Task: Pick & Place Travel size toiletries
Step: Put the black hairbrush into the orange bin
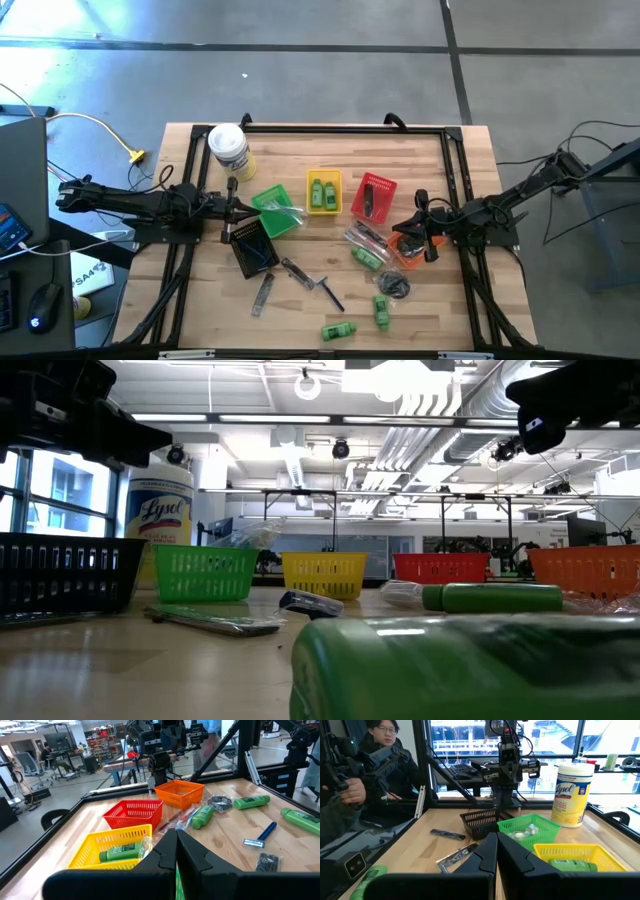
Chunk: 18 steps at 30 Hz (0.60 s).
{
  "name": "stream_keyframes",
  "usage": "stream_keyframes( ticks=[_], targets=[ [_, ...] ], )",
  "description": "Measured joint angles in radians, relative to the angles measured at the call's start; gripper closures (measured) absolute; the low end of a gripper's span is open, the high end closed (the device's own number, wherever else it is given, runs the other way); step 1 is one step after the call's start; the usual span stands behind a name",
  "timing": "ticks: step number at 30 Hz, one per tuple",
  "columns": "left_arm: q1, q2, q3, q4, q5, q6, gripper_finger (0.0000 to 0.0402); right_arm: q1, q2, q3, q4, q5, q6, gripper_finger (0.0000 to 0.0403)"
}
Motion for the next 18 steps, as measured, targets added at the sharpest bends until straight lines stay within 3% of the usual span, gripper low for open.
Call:
stream_keyframes(
  ticks=[15,18],
  targets=[
    [0.0,0.0,-0.001,0.004,0.01,-0.015,0.0401,-0.001,0.021,0.0,0.0,0.014,-0.007,0.04],
    [0.0,0.004,-0.002,0.051,0.07,-0.017,0.0401,-0.001,0.021,0.0,-0.002,0.027,-0.007,0.04]
  ],
)
